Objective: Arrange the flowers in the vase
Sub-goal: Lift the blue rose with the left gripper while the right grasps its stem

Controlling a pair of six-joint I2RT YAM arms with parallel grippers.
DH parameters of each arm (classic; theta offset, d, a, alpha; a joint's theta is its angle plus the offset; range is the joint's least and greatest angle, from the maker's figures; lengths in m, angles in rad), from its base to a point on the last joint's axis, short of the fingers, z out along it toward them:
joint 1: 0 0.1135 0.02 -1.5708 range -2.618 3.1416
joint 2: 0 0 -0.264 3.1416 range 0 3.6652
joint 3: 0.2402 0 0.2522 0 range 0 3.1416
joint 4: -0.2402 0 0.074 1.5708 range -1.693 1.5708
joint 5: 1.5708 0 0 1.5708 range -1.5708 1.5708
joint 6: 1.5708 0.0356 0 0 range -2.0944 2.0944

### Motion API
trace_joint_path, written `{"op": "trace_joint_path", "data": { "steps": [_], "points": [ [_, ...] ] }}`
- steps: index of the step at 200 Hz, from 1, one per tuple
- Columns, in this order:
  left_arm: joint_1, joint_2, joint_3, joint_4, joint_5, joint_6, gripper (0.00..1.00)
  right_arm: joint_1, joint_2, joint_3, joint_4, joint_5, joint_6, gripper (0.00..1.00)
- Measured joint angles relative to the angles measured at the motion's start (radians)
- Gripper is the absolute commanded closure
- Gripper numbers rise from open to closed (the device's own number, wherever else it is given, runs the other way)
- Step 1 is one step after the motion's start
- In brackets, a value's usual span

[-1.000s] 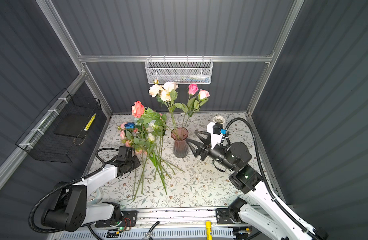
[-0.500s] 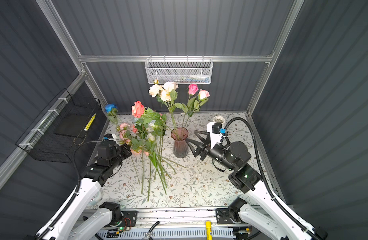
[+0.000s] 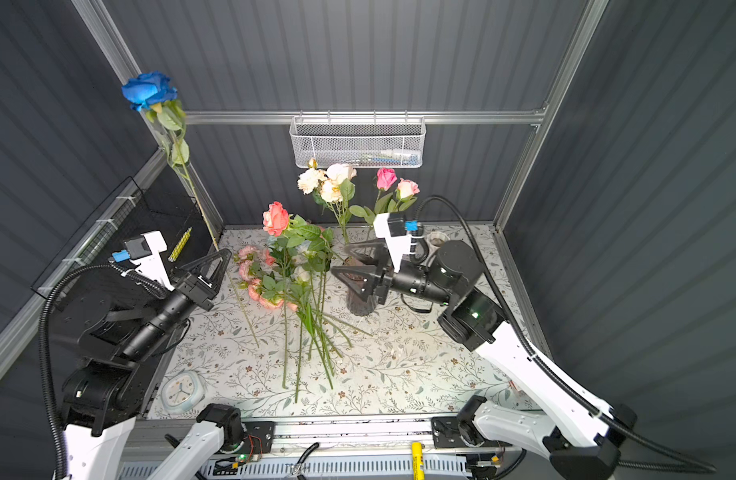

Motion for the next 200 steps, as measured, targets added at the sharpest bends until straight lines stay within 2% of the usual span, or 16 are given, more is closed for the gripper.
{"op": "trace_joint_path", "data": {
  "steps": [35,64,79,97,131,152,157,160,172,177,184,200],
  "points": [
    [0.0,0.024,-0.051,0.131,0.28,-0.025,1.0,0.104,0.217,0.271,-0.074,-0.07,-0.035,0.29],
    [0.0,0.047,-0.079,0.198,0.411,-0.053,1.0,0.116,0.341,0.391,-0.079,-0.126,-0.006,0.3],
    [0.0,0.053,-0.084,0.219,0.456,-0.061,1.0,0.116,0.385,0.428,-0.067,-0.153,0.021,0.34],
    [0.0,0.059,-0.084,0.233,0.489,-0.064,1.0,0.119,0.422,0.459,-0.048,-0.185,0.06,0.45],
    [0.0,0.063,-0.085,0.254,0.521,-0.071,1.0,0.123,0.475,0.518,-0.018,-0.214,0.107,0.84],
    [0.0,0.067,-0.095,0.261,0.524,-0.073,1.0,0.124,0.475,0.519,-0.01,-0.217,0.128,1.0],
    [0.0,0.068,-0.098,0.265,0.525,-0.073,0.92,0.124,0.474,0.518,-0.012,-0.217,0.133,1.0],
    [0.0,0.069,-0.098,0.266,0.525,-0.073,0.82,0.124,0.473,0.518,-0.014,-0.212,0.128,1.0],
    [0.0,0.07,-0.106,0.277,0.519,-0.074,0.3,0.123,0.468,0.508,-0.01,-0.206,0.128,1.0],
    [0.0,0.069,-0.109,0.276,0.511,-0.076,0.16,0.122,0.46,0.495,-0.008,-0.2,0.127,1.0],
    [0.0,0.066,-0.116,0.274,0.496,-0.076,0.08,0.119,0.444,0.472,-0.008,-0.189,0.123,1.0],
    [0.0,0.055,-0.132,0.258,0.454,-0.076,0.01,0.107,0.385,0.401,-0.023,-0.164,0.107,1.0]
  ]
}}
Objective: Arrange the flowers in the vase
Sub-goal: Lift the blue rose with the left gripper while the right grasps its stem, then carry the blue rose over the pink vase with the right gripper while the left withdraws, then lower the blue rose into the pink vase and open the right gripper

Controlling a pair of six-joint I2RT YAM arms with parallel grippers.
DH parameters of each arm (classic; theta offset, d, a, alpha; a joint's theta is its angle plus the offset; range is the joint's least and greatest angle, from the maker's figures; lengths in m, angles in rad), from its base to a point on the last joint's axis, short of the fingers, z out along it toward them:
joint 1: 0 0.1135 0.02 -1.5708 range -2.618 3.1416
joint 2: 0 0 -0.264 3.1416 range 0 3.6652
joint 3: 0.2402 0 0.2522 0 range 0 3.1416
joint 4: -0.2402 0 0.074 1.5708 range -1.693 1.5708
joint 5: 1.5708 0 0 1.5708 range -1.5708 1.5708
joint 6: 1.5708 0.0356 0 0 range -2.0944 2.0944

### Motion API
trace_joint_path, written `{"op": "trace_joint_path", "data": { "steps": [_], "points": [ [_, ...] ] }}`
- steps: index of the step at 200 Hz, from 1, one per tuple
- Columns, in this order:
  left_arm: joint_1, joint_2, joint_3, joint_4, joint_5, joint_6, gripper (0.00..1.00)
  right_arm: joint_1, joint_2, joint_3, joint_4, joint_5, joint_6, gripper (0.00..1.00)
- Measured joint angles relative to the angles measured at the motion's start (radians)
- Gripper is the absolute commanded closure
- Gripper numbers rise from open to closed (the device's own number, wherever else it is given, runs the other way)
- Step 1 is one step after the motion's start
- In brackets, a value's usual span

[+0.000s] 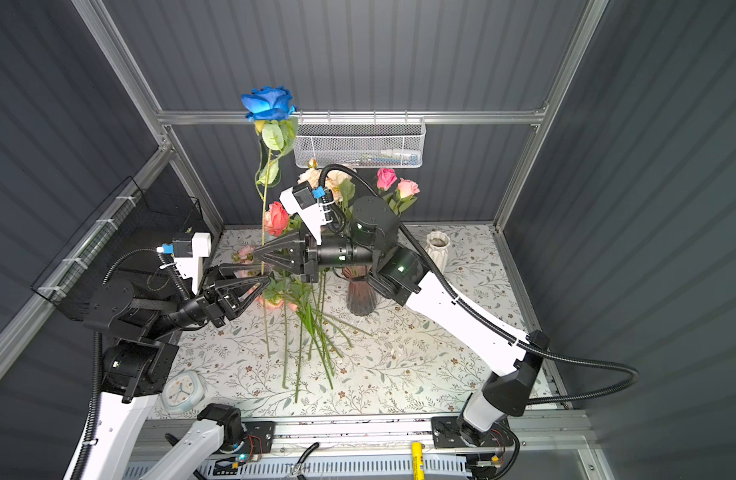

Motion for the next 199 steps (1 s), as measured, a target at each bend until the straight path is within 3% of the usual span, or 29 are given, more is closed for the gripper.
{"op": "trace_joint_path", "data": {
  "steps": [45,86,125,199],
  "points": [
    [0.0,-0.038,-0.015,-0.064,-0.131,0.022,0.0,-0.118,-0.262,-0.187,-0.108,0.138,-0.107,1.0],
    [0.0,-0.156,-0.116,-0.152,-0.397,0.061,0.0,-0.207,-0.415,-0.21,-0.217,0.318,-0.27,1.0],
    [0.0,-0.211,-0.236,-0.244,-0.589,0.058,0.0,-0.323,-0.344,-0.138,-0.217,0.398,-0.348,1.0],
    [0.0,-0.251,-0.321,-0.332,-0.66,0.034,0.0,-0.387,-0.098,-0.197,-0.117,0.408,-0.365,1.0]
  ]
}}
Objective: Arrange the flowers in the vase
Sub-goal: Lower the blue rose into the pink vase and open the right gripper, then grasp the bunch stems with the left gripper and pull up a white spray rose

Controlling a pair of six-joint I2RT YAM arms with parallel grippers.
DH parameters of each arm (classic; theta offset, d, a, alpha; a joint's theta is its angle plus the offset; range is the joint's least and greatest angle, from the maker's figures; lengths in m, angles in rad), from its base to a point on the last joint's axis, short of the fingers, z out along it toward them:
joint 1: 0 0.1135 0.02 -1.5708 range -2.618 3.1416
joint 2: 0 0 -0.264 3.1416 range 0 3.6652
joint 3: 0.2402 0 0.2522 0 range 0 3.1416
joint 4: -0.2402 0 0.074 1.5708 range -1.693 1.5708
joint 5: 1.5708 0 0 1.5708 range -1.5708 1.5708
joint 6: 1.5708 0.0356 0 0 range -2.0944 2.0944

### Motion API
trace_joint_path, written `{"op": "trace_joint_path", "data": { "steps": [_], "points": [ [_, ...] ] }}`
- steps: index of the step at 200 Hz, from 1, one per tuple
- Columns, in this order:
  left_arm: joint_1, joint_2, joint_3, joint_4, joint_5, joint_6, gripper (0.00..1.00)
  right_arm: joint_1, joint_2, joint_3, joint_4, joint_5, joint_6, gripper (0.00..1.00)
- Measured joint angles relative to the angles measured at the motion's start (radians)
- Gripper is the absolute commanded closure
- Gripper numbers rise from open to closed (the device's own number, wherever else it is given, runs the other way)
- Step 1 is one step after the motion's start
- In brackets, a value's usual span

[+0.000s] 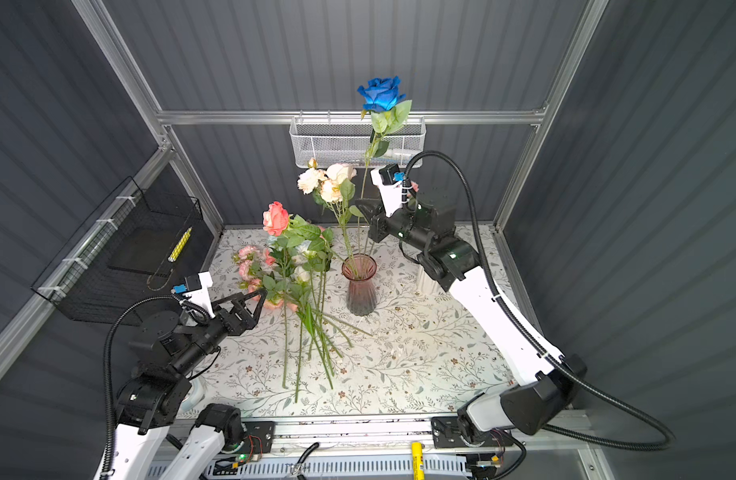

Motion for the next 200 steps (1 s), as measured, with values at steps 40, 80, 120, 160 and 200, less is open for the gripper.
{"op": "trace_joint_path", "data": {
  "steps": [40,80,120,160,200],
  "points": [
    [0.0,0.019,-0.031,0.0,-0.004,-0.01,0.0,0.005,-0.013,-0.185,0.054,0.03,0.033,0.58],
    [0.0,0.092,-0.065,0.0,-0.007,-0.024,0.0,0.011,-0.066,-0.319,0.07,0.066,0.101,0.39],
    [0.0,0.177,-0.083,0.004,-0.007,-0.028,0.12,0.013,-0.206,-0.388,0.1,0.074,0.166,0.31],
    [0.0,0.317,-0.15,0.035,-0.001,-0.03,0.29,0.02,-0.402,-0.488,0.136,0.063,0.226,0.32],
    [-0.018,0.524,-0.219,0.092,-0.037,-0.028,0.36,0.027,-0.498,-0.536,0.151,0.055,0.261,0.32]
  ]
}}
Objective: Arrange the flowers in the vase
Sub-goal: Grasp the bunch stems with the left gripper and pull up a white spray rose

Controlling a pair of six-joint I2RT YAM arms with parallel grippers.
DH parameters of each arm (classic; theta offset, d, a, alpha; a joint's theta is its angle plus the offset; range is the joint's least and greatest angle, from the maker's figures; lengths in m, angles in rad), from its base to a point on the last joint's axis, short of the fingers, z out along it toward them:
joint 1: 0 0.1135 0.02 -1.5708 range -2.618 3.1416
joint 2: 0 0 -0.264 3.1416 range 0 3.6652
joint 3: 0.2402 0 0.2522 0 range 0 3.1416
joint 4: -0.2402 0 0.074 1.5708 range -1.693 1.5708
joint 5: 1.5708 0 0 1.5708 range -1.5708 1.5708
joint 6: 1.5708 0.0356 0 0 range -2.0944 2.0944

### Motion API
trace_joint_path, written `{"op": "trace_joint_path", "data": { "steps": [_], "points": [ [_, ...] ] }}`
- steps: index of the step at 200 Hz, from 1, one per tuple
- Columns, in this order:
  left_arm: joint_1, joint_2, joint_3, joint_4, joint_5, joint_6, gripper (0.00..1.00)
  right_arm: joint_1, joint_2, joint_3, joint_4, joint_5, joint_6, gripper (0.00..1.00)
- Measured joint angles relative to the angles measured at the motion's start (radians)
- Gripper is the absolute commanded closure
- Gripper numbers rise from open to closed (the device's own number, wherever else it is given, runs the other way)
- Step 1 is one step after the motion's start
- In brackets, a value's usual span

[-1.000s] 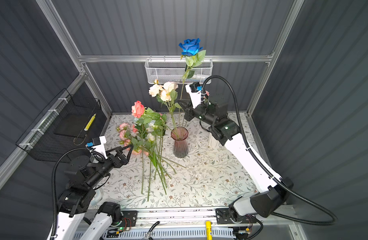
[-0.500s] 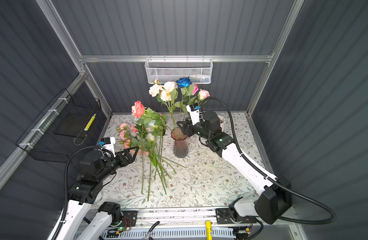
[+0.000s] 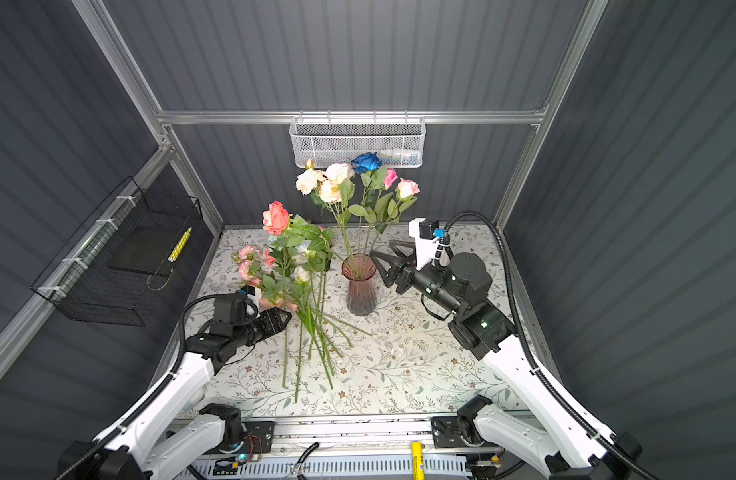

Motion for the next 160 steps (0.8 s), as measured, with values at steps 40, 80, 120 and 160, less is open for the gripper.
{"op": "trace_joint_path", "data": {
  "steps": [40,80,120,160],
  "points": [
    [-0.063,0.18,-0.015,0.075,-0.105,0.014,0.56,0.0,-0.032,-0.017,0.0,0.0,0.018,0.32],
    [-0.07,0.28,-0.018,0.114,-0.179,0.019,0.73,0.0,-0.053,-0.023,0.0,-0.004,0.029,0.32],
    [-0.07,0.317,-0.014,0.116,-0.212,0.018,0.78,0.0,-0.07,-0.028,0.008,-0.005,0.04,0.32],
    [-0.071,0.327,-0.003,0.117,-0.217,0.023,1.0,0.0,-0.076,-0.028,0.021,-0.011,0.046,0.32]
  ]
}}
